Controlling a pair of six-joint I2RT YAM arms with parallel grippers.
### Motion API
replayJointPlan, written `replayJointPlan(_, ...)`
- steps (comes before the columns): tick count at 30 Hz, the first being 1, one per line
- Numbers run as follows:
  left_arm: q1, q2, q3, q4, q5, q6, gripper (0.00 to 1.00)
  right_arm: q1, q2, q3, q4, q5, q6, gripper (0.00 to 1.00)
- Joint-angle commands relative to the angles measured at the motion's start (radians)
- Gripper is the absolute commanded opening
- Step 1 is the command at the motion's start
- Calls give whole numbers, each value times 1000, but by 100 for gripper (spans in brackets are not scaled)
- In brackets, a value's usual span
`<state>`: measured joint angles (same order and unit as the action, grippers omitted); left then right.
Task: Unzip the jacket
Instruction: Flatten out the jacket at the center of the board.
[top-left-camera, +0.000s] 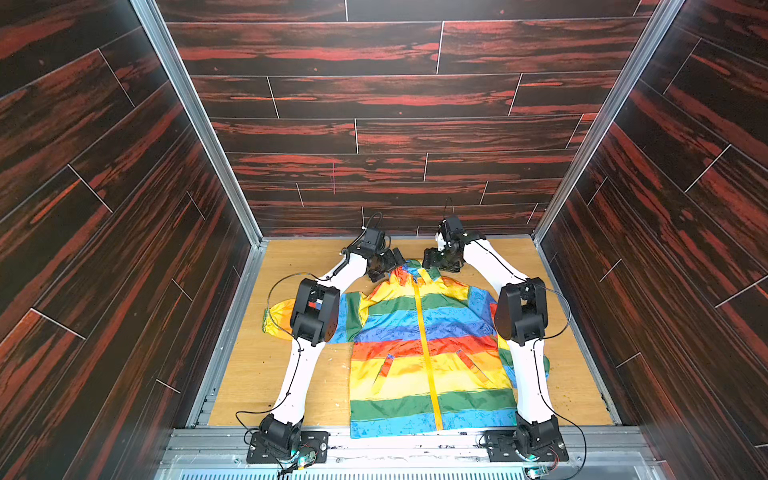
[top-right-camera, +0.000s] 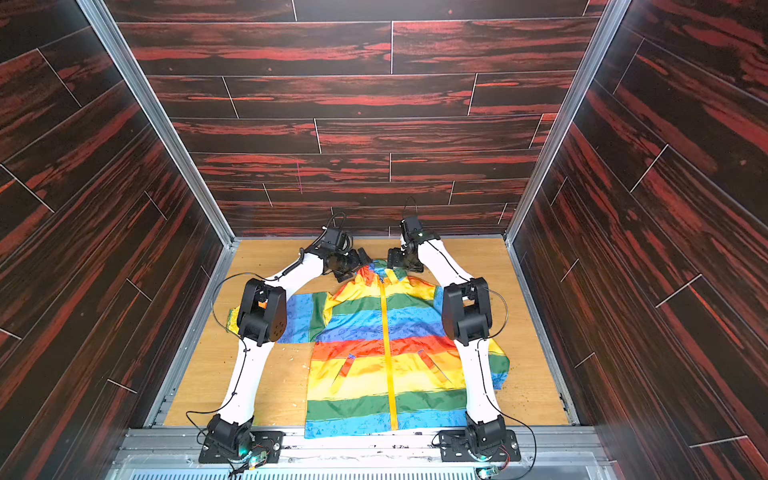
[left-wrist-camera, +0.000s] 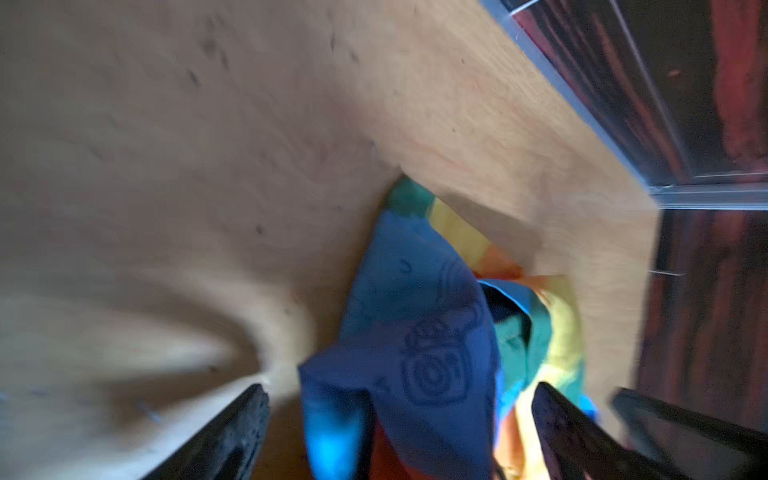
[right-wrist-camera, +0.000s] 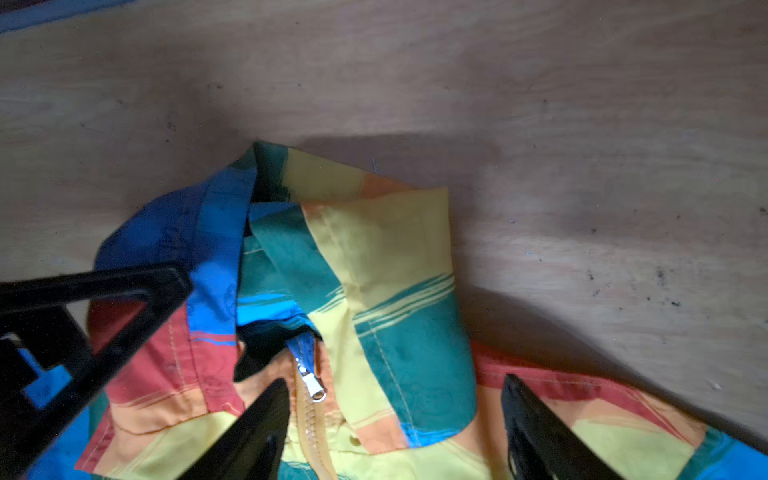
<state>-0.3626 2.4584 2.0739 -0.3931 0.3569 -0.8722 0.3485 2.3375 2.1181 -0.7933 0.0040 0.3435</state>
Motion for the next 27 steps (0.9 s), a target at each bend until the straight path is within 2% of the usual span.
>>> replayJointPlan(1,17,-31,-42,86,88,-150,100,1,10,-17,-18,-4,9,81)
replayJointPlan(5,17,-8,-50,158,154,-237,100,1,31,-7,-18,-28,13,81)
replayJointPlan(11,22,46,-9,161,165,-250,100,1,65,28,-48,-67,23,79)
replayJointPlan(16,25,125,94,176,205,-247,100,-2,13,-17,-42,-33,31,76)
replayJointPlan(17,25,138,119,174,207,-241,93,-4,-7,-33,-33,-26,41,74)
replayJointPlan(22,25,147,259,31,177,-67,29,-42,-172,-176,62,-19,104,64)
replayJointPlan(24,22,132,302,0,192,8,10,-67,-231,-223,86,-26,122,60)
replayJointPlan(25,15,112,314,-12,196,64,2,-83,-262,-250,98,-32,131,60)
replayJointPlan(27,-15,45,315,-76,153,239,0,-120,-317,-299,117,-39,148,57)
